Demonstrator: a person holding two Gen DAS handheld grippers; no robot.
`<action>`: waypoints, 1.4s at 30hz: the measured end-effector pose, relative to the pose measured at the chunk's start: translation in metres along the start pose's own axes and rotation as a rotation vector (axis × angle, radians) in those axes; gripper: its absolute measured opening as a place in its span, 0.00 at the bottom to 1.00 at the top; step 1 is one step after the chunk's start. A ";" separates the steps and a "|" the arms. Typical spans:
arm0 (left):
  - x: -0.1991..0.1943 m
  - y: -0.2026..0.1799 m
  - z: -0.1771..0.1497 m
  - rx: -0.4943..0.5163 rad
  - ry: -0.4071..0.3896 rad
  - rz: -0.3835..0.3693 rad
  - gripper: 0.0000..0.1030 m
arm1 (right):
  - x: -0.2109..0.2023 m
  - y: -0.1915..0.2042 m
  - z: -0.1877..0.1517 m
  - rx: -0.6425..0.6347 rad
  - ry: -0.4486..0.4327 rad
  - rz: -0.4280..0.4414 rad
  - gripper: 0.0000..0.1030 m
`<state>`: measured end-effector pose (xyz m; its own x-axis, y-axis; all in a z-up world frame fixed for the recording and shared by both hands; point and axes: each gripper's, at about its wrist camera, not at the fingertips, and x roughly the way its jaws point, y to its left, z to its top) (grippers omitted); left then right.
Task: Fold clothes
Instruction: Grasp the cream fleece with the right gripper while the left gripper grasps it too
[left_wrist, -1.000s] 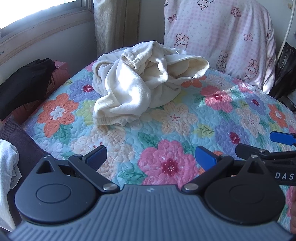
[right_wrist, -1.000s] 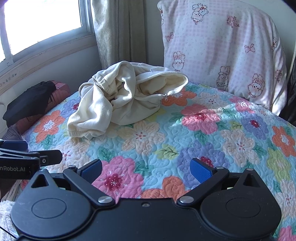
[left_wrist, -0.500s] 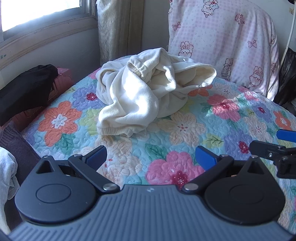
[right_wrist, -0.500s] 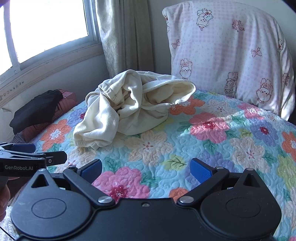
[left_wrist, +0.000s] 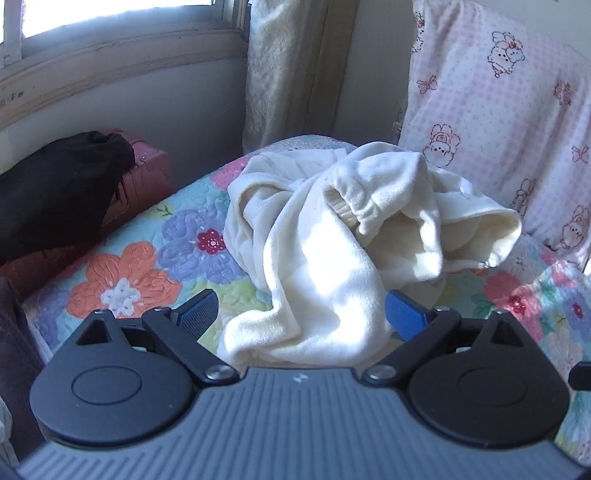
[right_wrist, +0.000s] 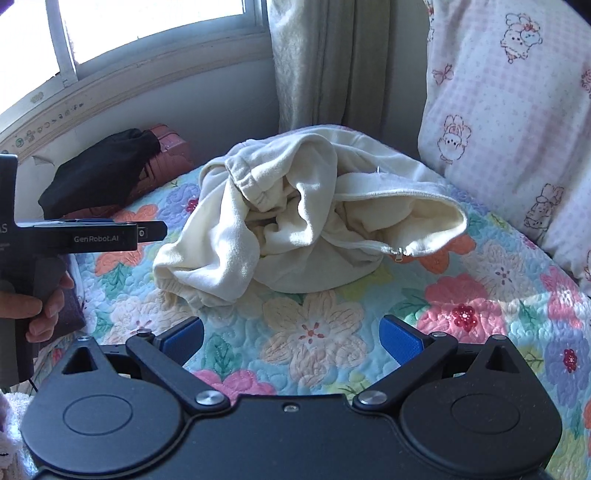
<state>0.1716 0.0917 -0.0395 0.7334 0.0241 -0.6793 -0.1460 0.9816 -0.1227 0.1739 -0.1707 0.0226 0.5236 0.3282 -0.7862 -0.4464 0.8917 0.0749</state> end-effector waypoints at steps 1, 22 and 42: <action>0.012 0.001 0.000 -0.005 0.003 0.004 0.88 | 0.010 -0.010 0.001 0.016 -0.006 0.006 1.00; 0.109 0.008 -0.066 0.036 -0.123 -0.189 0.74 | 0.191 -0.071 0.035 0.335 -0.064 0.257 1.00; 0.123 0.043 -0.069 -0.140 -0.065 -0.242 0.06 | 0.161 -0.031 0.047 0.277 -0.185 -0.174 0.16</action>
<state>0.2099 0.1235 -0.1778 0.7987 -0.1907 -0.5707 -0.0486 0.9249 -0.3771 0.3059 -0.1312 -0.0775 0.7077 0.1923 -0.6799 -0.1392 0.9813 0.1326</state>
